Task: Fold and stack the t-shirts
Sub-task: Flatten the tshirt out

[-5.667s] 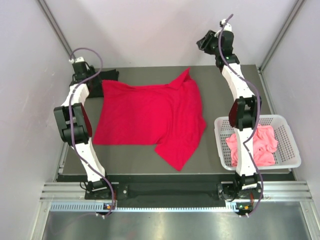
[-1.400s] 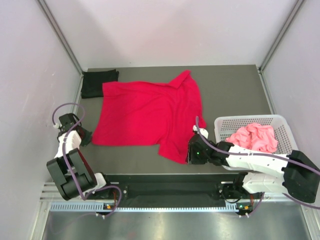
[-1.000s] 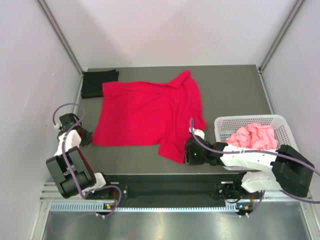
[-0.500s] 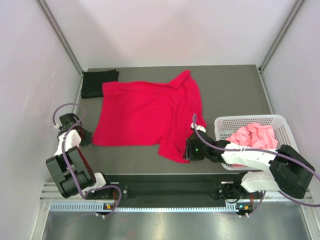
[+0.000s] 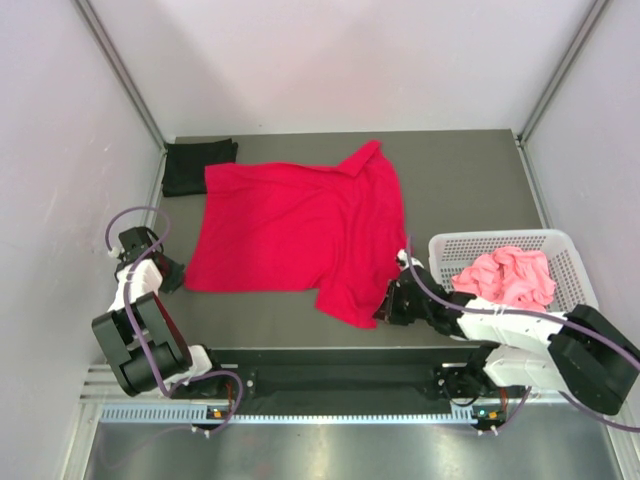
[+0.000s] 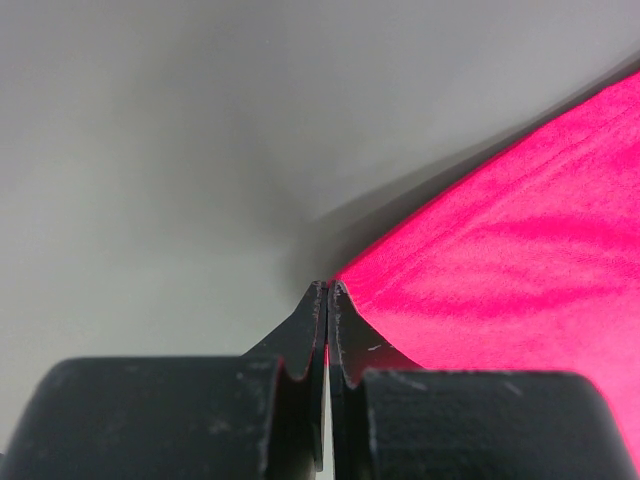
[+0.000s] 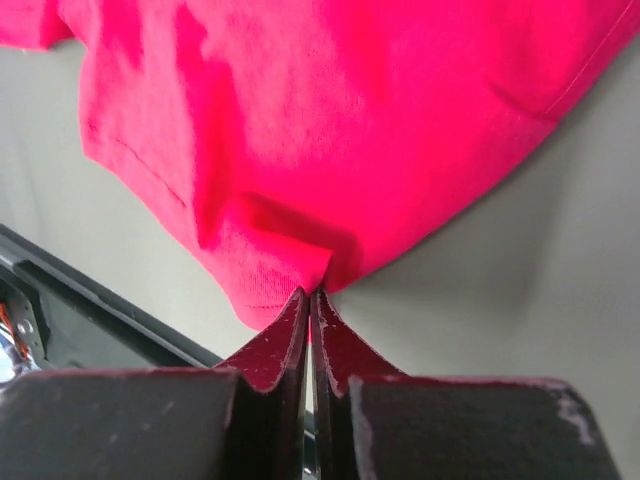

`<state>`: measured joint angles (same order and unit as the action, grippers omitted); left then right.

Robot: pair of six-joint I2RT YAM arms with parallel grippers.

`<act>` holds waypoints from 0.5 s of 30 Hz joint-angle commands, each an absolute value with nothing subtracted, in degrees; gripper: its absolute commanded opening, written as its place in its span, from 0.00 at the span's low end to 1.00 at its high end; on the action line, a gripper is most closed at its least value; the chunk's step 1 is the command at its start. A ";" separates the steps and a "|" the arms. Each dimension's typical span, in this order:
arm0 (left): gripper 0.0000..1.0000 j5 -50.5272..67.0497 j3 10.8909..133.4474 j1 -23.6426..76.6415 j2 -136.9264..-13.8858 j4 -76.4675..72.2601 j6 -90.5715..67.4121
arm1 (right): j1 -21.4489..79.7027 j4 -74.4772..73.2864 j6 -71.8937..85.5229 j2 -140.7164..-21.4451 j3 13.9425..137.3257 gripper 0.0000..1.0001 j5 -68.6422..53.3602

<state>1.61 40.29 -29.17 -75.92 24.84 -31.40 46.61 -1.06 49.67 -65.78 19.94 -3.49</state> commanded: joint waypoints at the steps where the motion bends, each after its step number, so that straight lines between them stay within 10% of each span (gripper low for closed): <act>1: 0.00 0.53 40.87 -29.53 -74.80 24.26 -31.55 | 44.83 1.85 48.61 -65.13 21.18 0.00 -3.08; 15: 0.00 -0.79 53.95 -29.44 -72.25 31.02 -26.81 | 36.32 -15.37 34.20 -50.36 42.26 0.00 -5.70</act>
